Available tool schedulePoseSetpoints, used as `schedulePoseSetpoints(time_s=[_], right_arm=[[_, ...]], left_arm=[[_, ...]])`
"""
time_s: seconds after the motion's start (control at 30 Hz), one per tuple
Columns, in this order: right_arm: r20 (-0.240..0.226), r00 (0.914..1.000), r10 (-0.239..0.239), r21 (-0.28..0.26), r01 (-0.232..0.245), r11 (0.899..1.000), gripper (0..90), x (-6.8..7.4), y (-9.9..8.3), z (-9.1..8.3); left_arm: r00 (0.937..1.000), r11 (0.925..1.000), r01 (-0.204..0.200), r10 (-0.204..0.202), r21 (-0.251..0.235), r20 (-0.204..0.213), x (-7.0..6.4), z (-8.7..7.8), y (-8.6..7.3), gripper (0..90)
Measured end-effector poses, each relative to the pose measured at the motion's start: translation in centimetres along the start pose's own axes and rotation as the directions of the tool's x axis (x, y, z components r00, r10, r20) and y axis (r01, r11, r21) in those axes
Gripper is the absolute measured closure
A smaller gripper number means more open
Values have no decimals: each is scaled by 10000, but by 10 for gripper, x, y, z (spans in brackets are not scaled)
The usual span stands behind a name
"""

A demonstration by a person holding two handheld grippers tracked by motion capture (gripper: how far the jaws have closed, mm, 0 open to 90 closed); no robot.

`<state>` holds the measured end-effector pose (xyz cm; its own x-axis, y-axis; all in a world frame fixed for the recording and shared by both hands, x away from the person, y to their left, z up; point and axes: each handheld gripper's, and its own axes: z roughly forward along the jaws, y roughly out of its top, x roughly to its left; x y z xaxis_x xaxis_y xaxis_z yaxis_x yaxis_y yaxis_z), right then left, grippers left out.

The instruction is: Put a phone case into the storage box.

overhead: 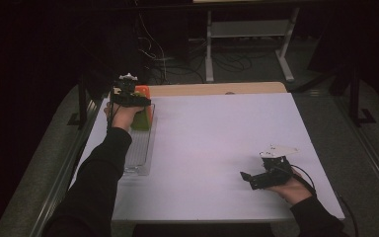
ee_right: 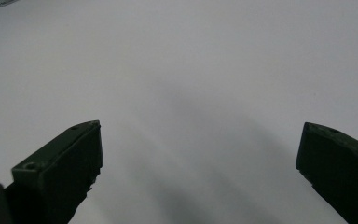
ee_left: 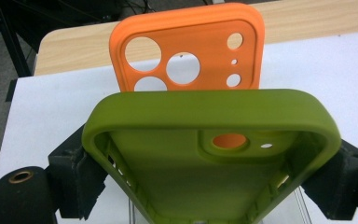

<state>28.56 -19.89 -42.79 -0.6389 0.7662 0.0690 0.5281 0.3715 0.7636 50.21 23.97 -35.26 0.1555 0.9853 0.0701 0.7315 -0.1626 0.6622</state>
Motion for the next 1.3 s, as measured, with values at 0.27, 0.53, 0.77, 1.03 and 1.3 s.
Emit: schedulePoseSetpoints(time_s=[0.27,0.53,0.77,1.03,1.3], right_arm=[[-20,10000,-7,5,7,10000,0,1,0,1],[-1,10000,7,38,-7,10000,0,1,0,1],[-14,10000,-6,47,6,10000,0,1,0,1],[-37,10000,-6,-22,6,10000,0,-1,0,1],[-48,10000,-64,-44,64,10000,0,-1,3,3]], left_arm=[[9996,10000,-5,5,8,278,0,2,1,25],[9989,9996,168,-158,-237,448,1,2,2,14],[9967,9994,95,-67,-338,811,6,-5,1,14],[9855,9984,-466,511,-317,1621,8,-21,-1,14],[9594,9927,-956,1116,-739,2591,5,-47,-5,14]])
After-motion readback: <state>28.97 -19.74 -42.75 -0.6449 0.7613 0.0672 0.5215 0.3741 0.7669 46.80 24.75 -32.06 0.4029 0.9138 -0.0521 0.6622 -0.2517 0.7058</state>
